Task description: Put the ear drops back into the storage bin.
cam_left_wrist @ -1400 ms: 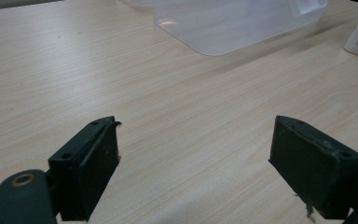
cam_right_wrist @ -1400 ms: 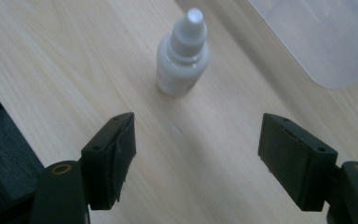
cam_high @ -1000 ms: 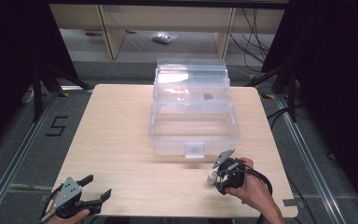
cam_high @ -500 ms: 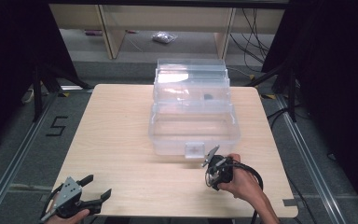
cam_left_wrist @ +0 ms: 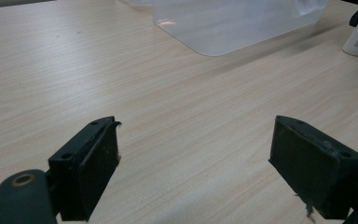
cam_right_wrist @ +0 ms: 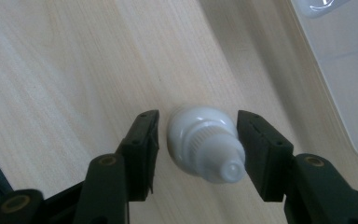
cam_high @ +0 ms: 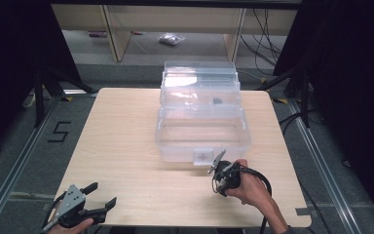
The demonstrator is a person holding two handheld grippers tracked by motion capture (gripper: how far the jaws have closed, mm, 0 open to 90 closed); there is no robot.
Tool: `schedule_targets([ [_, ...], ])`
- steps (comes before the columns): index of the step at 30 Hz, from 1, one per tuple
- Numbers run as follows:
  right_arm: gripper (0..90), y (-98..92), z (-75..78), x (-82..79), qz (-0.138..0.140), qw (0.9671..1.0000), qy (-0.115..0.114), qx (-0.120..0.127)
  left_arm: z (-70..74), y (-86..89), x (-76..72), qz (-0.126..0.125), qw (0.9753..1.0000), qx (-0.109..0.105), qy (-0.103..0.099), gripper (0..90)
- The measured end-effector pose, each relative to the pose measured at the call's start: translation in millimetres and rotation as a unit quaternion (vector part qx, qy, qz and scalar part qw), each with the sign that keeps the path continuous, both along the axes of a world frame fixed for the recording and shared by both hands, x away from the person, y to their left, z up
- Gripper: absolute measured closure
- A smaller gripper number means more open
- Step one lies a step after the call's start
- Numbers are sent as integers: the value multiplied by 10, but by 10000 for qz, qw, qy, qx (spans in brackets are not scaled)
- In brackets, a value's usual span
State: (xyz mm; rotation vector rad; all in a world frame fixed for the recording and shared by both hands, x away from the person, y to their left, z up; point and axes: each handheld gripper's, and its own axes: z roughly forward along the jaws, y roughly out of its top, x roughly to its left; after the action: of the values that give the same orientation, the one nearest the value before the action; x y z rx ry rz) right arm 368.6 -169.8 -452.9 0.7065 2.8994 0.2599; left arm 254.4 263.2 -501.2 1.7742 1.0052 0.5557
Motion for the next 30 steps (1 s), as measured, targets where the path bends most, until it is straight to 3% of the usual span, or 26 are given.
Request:
schedule_targets([
  [8, 583, 9, -31, 24, -62, 9999, 135, -41, 10, 11, -4, -1, 10000, 77, 20, 147],
  [9, 589, 11, -27, 26, -19, 9999, 149, -32, 1, 4, 1, -11, 10000, 12, 1, 147],
  [12, 600, 17, -22, 30, 103, 9999, 90, 32, 3, 9, 4, -10, 10000, 43, 23, 147],
  [16, 601, 29, 2, 24, 64, 9999, 82, -24, 2, 12, 4, -12, 10000, 49, 32, 147],
  [19, 601, 6, 51, 30, 143, 9998, 14, 122, 1, 12, 4, -13, 10000, 44, 36, 147],
  [25, 601, -36, 112, 18, -22, 9996, -75, 277, -2, 5, 5, 20, 10000, -15, 26, 147],
  [28, 601, -67, 142, 21, -49, 9994, -103, 332, 10, 29, 10, 0, 9999, 150, 59, 147],
  [29, 601, -75, 150, 28, -53, 9993, -99, 345, -4, 9, 12, 29, 10000, 12, -10, 147],
  [30, 601, -84, 162, 36, -35, 9993, -97, 364, 3, 6, 6, 50, 10000, 33, 39, 147],
])
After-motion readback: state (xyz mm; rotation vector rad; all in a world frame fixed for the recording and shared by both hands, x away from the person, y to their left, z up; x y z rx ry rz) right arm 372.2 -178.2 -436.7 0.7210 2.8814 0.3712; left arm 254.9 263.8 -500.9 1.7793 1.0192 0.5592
